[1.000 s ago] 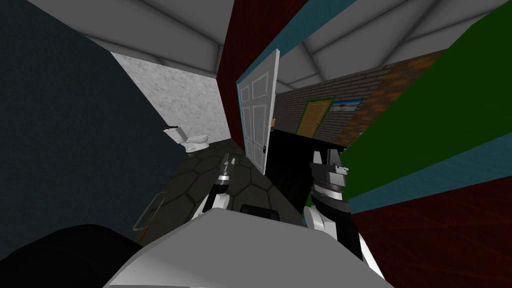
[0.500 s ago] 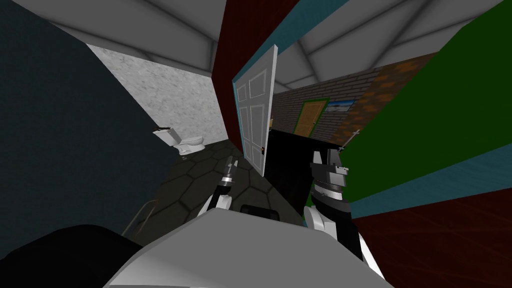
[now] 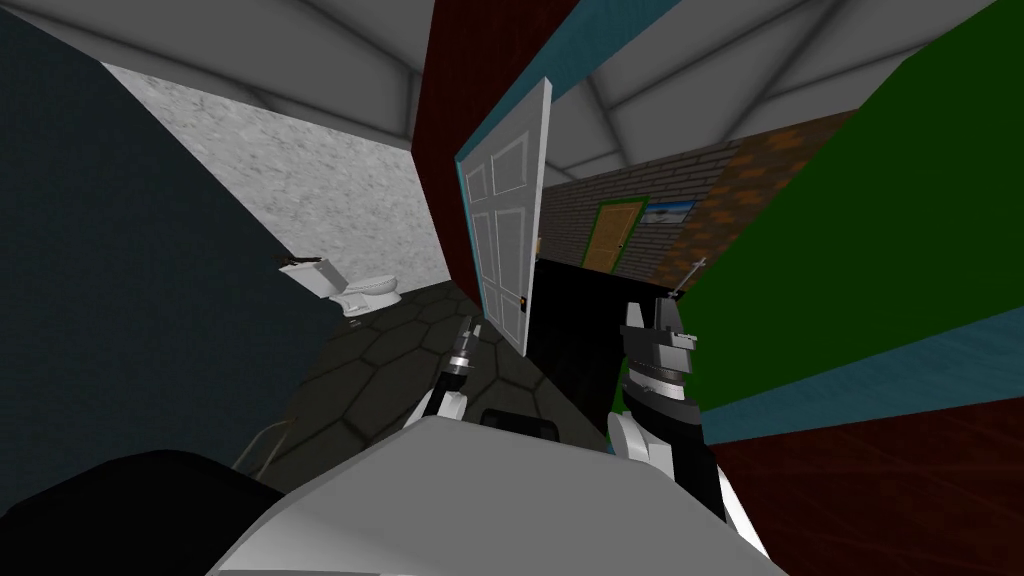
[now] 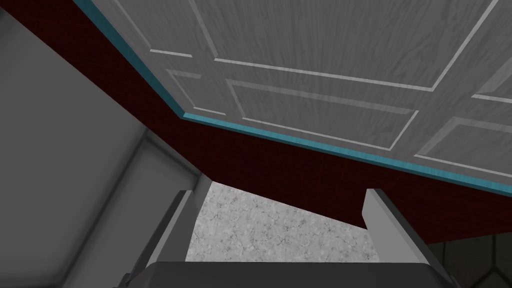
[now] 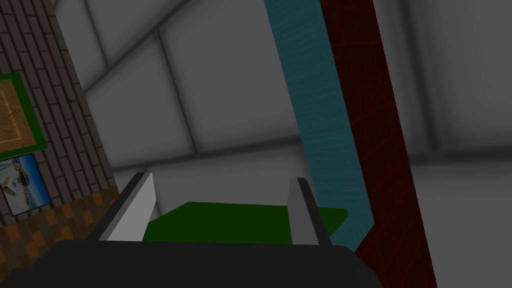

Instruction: Push the door open

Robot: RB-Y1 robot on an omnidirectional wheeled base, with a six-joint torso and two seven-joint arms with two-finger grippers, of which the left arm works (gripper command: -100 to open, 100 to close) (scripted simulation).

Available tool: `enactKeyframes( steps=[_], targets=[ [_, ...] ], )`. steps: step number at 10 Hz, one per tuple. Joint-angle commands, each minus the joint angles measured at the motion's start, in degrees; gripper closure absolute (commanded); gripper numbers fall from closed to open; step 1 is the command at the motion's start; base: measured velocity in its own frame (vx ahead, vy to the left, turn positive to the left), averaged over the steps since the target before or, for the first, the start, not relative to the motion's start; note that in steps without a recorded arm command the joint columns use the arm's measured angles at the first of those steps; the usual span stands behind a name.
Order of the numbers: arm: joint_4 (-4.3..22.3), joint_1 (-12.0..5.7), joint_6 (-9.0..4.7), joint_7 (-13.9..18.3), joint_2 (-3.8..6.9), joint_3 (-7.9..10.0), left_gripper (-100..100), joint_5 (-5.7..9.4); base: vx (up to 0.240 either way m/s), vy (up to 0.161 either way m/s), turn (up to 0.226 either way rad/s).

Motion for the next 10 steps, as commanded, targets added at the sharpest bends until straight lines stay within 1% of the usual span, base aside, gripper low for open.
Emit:
enactKeyframes(
  steps=[1, 10],
  targets=[
    [2.2, -0.40, -0.94, 0.0, 0.20, -0.77, -100, -0.24, 0.086, 0.046, -0.096],
    [12.6, -3.23, -4.17, -0.3, 1.15, -4.75, -100, -1.45, 0.091, 0.044, -0.088]
  ],
)
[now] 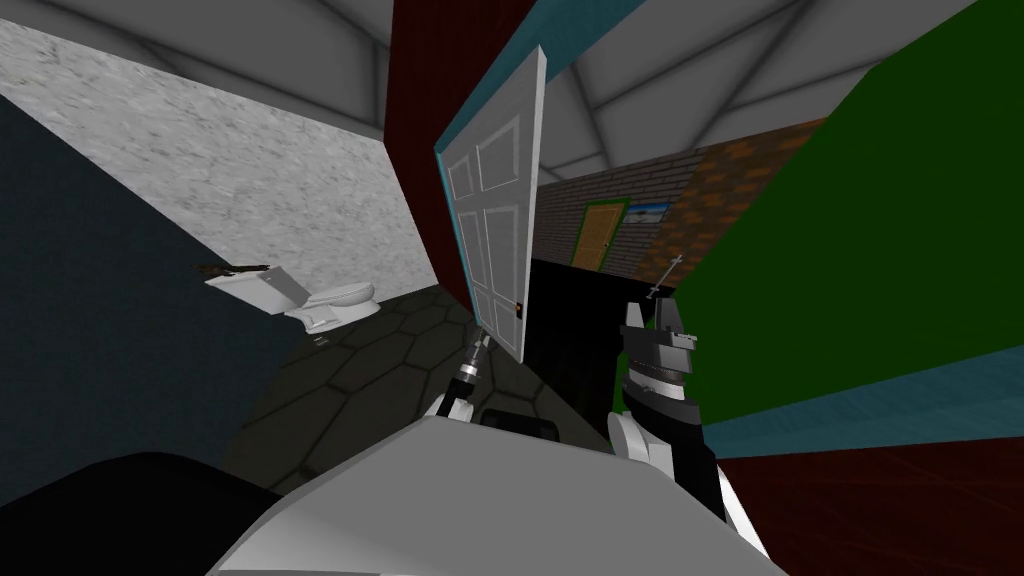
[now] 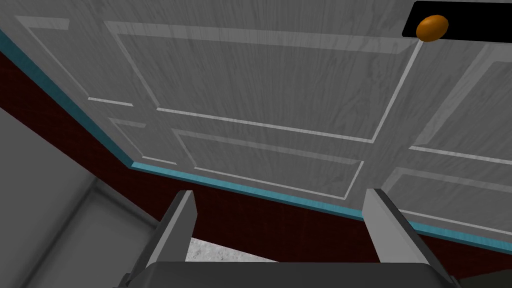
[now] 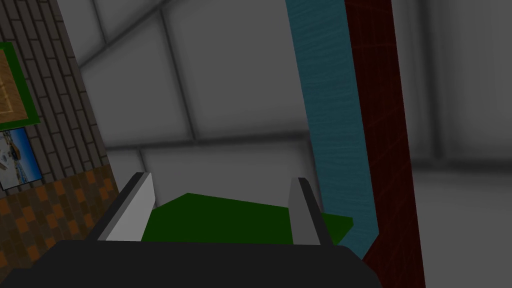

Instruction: Push the door open

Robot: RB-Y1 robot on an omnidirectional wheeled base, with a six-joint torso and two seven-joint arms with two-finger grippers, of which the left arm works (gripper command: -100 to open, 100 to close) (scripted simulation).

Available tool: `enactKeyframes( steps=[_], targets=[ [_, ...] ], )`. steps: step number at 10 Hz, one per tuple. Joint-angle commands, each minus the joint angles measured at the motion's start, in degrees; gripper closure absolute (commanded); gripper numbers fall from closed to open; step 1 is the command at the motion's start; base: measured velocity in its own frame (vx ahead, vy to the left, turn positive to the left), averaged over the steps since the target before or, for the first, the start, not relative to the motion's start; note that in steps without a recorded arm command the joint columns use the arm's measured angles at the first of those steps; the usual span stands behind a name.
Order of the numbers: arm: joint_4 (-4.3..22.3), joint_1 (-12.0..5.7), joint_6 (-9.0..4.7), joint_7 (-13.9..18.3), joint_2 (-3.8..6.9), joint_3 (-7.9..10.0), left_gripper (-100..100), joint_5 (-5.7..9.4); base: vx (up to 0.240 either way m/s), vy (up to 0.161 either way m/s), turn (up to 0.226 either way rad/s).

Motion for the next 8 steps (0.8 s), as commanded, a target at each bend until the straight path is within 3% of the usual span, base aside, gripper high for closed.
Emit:
enactKeyframes(
  steps=[1, 7, 8],
  targets=[
    [2.6, -0.64, -0.75, -0.2, 0.16, -1.25, -100, -0.40, 0.132, 0.035, -0.130],
    [9.3, -2.45, -2.81, -0.3, 0.67, -3.79, -100, -1.18, 0.095, 0.060, -0.092],
    [11.4, -3.03, -3.47, -0.4, 0.81, -4.60, -100, -1.42, 0.125, 0.060, -0.142]
  ],
)
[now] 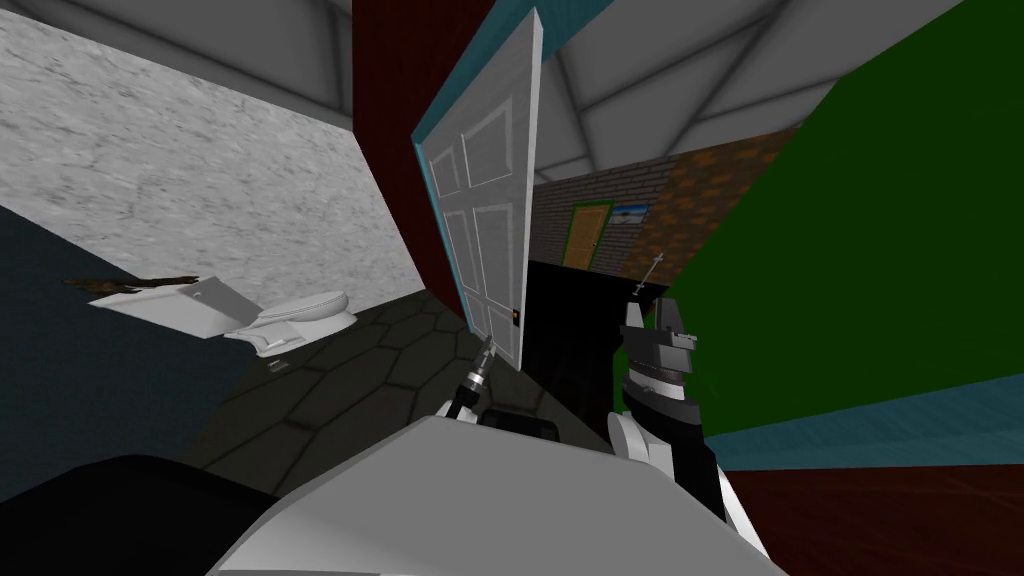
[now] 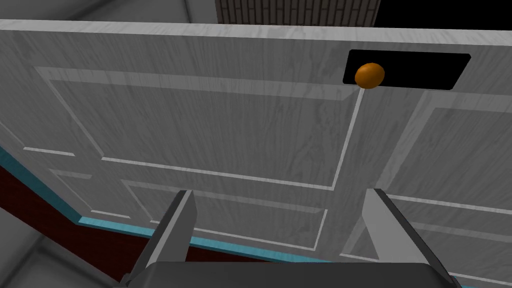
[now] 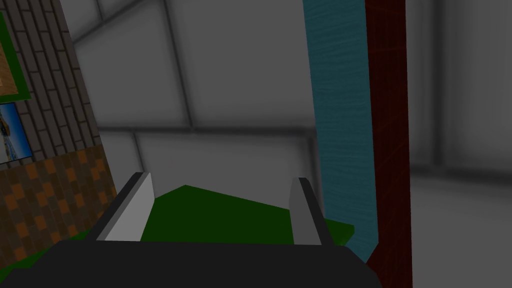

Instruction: Push the door open

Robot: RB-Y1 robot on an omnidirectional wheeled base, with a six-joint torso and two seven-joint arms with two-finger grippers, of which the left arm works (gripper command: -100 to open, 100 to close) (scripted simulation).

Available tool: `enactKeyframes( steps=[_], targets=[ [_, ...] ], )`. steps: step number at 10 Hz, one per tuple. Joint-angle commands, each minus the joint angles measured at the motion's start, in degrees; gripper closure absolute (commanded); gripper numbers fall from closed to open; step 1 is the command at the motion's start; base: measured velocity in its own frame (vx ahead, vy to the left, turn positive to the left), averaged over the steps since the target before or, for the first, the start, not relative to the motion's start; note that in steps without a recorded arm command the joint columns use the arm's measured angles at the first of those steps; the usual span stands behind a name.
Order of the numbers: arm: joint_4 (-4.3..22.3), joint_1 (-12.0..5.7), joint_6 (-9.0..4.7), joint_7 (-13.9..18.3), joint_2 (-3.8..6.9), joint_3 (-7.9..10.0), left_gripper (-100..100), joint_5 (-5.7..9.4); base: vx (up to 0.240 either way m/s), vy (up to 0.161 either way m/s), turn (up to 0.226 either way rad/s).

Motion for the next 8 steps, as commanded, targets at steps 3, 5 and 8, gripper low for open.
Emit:
enactKeyframes(
  steps=[3, 5, 8],
  targets=[
    [4.5, -1.17, -1.31, -0.1, 0.44, -2.01, -100, -0.60, 0.140, 0.080, -0.114],
    [7.4, -1.95, -2.20, -0.2, 0.63, -3.11, -100, -0.94, 0.101, 0.062, -0.098],
    [10.7, -2.85, -3.22, -0.3, 0.83, -4.37, -100, -1.32, 0.101, 0.082, -0.088]
  ],
)
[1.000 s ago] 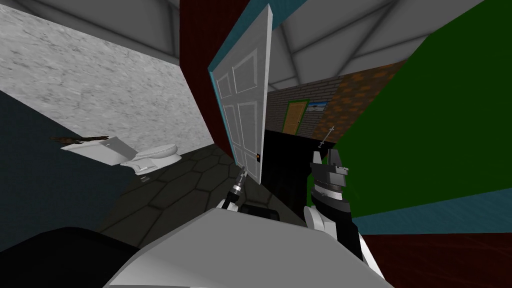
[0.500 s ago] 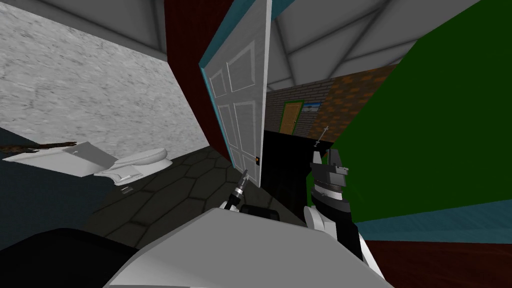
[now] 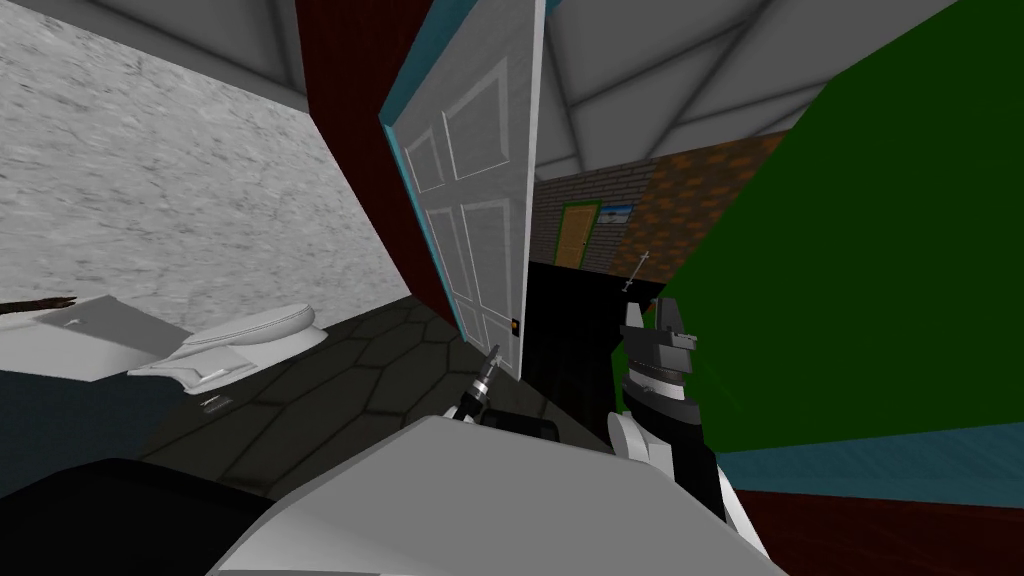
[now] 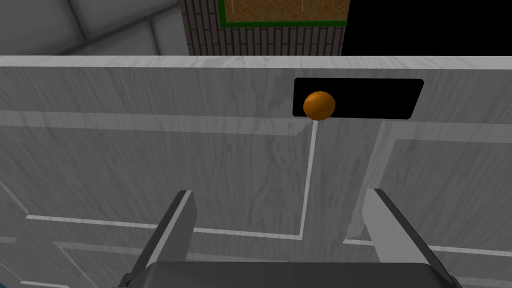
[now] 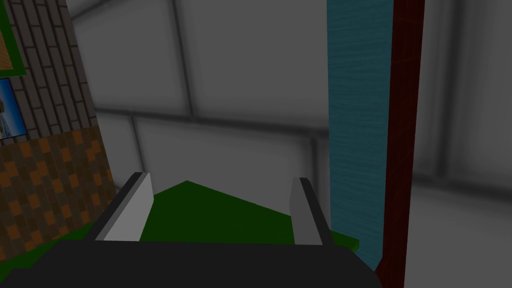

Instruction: Push the door open

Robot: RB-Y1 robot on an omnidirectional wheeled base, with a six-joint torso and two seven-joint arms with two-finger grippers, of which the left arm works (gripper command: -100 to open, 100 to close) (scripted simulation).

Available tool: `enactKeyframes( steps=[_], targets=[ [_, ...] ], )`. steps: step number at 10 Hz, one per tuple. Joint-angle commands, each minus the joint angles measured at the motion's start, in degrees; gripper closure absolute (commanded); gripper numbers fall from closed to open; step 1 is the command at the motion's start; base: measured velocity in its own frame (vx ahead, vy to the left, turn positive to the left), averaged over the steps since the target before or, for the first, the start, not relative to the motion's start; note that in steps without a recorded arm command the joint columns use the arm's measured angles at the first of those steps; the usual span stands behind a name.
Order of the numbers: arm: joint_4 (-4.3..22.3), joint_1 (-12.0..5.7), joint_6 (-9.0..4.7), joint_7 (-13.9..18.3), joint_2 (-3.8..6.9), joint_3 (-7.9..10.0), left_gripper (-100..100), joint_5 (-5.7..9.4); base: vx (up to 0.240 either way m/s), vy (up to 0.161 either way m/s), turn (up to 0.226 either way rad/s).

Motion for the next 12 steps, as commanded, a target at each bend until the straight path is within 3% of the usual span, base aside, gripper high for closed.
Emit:
enactKeyframes(
  steps=[1, 7, 8, 12],
  targets=[
    [1.7, -0.12, -0.62, 0.0, 0.36, -1.03, -100, -0.31, 0.150, 0.096, -0.123],
    [8.1, -1.87, -2.61, -0.2, 0.70, -3.48, -100, -1.05, 0.119, 0.080, -0.086],
    [7.4, -1.68, -2.35, -0.2, 0.62, -3.24, -100, -0.99, 0.051, 0.046, -0.016],
    [9.3, -2.98, -2.52, -0.5, -0.37, -2.45, -100, -0.82, 0.174, -0.051, -0.033]
  ],
)
